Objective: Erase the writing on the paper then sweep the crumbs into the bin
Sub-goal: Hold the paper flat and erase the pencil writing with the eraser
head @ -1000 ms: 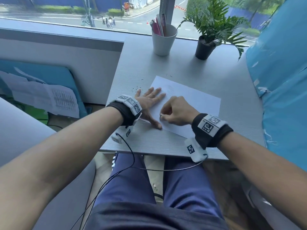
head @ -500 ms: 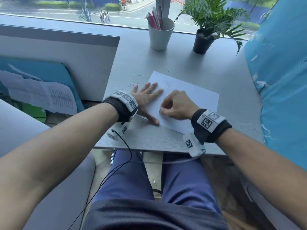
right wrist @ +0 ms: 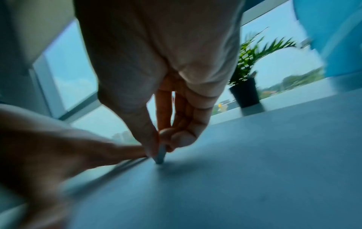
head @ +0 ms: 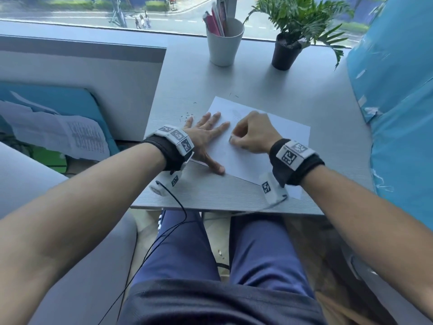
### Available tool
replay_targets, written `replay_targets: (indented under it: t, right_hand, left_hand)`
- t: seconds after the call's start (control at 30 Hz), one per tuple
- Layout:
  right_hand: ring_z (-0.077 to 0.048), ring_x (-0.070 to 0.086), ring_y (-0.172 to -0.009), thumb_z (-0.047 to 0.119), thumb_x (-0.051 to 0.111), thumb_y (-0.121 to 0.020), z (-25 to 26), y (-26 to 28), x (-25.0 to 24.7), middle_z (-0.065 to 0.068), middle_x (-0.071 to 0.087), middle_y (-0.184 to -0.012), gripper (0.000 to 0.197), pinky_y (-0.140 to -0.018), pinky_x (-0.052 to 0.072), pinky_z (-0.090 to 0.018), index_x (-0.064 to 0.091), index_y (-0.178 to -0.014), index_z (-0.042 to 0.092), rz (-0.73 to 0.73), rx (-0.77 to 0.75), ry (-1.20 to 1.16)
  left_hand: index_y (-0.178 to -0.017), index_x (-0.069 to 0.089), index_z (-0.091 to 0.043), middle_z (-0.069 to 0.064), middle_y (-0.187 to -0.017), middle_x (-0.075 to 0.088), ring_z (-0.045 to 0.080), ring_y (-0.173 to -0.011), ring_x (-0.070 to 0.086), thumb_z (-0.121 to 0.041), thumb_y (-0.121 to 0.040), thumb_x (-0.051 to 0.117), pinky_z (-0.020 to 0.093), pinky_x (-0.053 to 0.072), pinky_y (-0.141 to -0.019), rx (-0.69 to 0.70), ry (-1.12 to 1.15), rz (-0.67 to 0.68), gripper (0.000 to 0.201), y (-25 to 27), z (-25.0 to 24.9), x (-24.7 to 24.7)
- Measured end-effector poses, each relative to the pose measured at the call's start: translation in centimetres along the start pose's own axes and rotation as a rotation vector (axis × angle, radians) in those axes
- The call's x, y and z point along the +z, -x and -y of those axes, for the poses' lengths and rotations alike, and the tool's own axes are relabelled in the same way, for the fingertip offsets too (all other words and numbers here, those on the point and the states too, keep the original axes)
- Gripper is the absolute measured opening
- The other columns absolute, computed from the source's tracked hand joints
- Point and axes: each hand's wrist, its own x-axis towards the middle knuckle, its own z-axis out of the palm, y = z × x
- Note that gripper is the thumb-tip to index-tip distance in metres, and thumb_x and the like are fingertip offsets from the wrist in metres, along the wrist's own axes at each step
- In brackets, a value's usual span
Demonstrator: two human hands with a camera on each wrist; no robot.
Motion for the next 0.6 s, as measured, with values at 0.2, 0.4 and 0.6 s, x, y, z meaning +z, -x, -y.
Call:
replay_targets:
  t: [0.2, 0.4, 0.6]
  right_hand:
    - [-0.005, 0.064, -0.066, 0.025, 0.077, -0.072, 0.0, -0.2, -0.4, 0.005, 0.073, -0.07, 0.009, -0.059, 0.047, -0.01, 0.079, -0.075, 0.016, 0.023, 0.023, -0.041]
    - [-0.011, 0.066, -0.064, 0.019, 0.072, -0.074, 1.9, 1.8, 1.2, 0.0, 0.074, -0.069, 0.009, -0.063, 0.052, -0.022, 0.078, -0.073, 0.012, 0.185, -0.116, 0.028]
    - [-0.017, 0.067, -0.065, 0.019, 0.072, -0.073, 1.3, 0.9, 1.0, -0.003, 0.073, -0.068, 0.011, -0.056, 0.047, -0.016, 0.077, -0.07, 0.01, 0.094, -0.066, 0.042]
  left_hand:
    - [-0.155, -0.017, -0.038, -0.004, -0.161, -0.031, 0.02, -0.147, -0.03, -0.089, -0.046, 0.069, 0.059, -0.015, -0.116, 0.01, -0.001, -0.011, 0.148, 0.0, -0.1, 0.1]
    - [-0.154, -0.02, -0.037, -0.003, -0.16, -0.033, 0.019, -0.145, -0.032, -0.09, -0.046, 0.067, 0.059, -0.016, -0.116, 0.008, -0.026, -0.003, 0.149, -0.1, 0.0, 0.1]
    - [-0.154, -0.02, -0.036, -0.004, -0.16, -0.033, 0.019, -0.146, -0.032, -0.09, -0.046, 0.067, 0.059, -0.016, -0.116, -0.004, -0.013, 0.0, 0.149, 0.1, -0.2, 0.1]
